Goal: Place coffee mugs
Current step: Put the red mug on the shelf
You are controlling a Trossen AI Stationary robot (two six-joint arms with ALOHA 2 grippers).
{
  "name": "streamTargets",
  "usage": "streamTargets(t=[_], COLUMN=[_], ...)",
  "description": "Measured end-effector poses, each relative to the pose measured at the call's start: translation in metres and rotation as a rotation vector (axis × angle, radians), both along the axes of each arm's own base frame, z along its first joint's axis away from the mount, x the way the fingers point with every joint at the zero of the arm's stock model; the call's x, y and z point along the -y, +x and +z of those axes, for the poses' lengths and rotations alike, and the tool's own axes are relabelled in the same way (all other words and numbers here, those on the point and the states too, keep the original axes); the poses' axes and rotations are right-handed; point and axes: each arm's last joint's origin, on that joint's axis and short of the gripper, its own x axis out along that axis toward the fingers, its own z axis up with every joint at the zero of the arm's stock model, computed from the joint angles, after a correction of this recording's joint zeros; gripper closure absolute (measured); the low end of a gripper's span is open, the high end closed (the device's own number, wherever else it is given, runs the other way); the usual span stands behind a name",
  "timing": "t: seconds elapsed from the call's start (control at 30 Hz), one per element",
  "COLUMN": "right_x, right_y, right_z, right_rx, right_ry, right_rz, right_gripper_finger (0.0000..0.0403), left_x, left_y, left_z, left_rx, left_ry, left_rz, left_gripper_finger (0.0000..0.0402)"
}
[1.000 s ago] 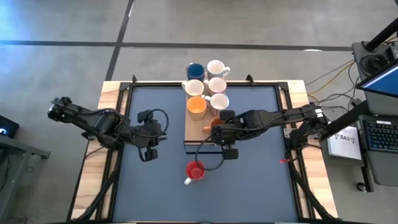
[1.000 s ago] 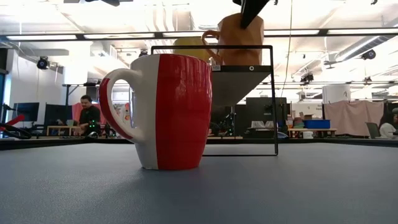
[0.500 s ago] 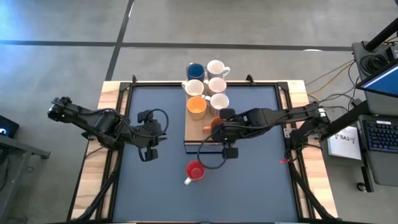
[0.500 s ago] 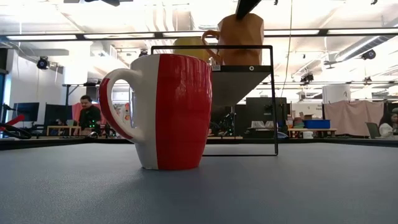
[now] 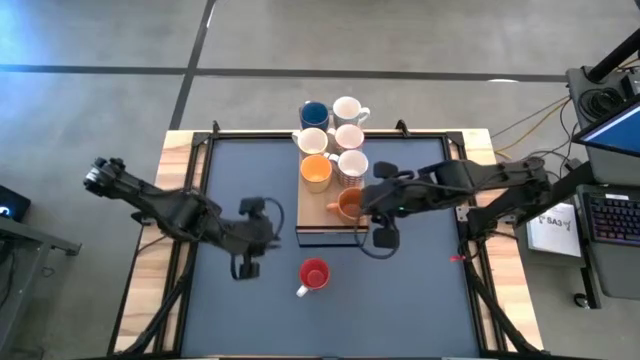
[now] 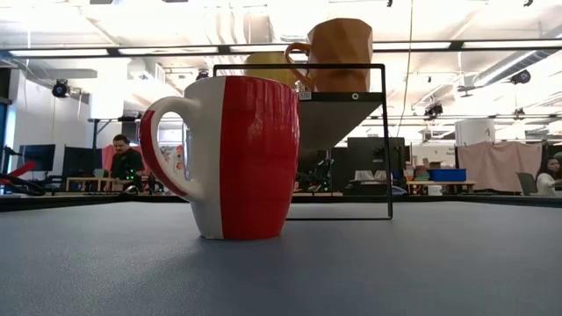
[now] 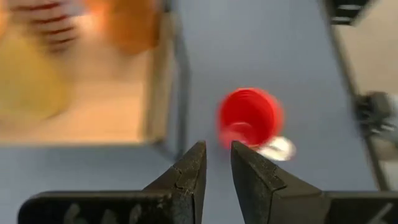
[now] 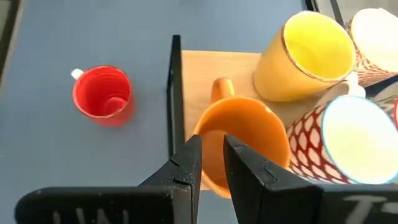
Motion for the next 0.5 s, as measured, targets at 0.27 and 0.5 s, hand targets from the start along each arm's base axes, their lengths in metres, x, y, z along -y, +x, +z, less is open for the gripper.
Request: streamTargets(t=[0.27, 0.5], right_x=[-0.01, -0.012], right_y=[-0.016, -0.009], right_z=[-0.015, -0.05], right_rx=[-0.01, -0.107], right_ry=[0.067, 0.046], right_rz=[-0.037, -0.088], right_gripper_finger=[0.0346, 0.0346], left_x=[0.044, 0.063], left_y=[0.024, 0.04], left_z=[-0.029, -0.048], left_rx=[-0.029, -0.031], left_ry=[0.021, 0.036], left_rz=[-0.13, -0.144], left_gripper_finger=[0.0345, 0.0345])
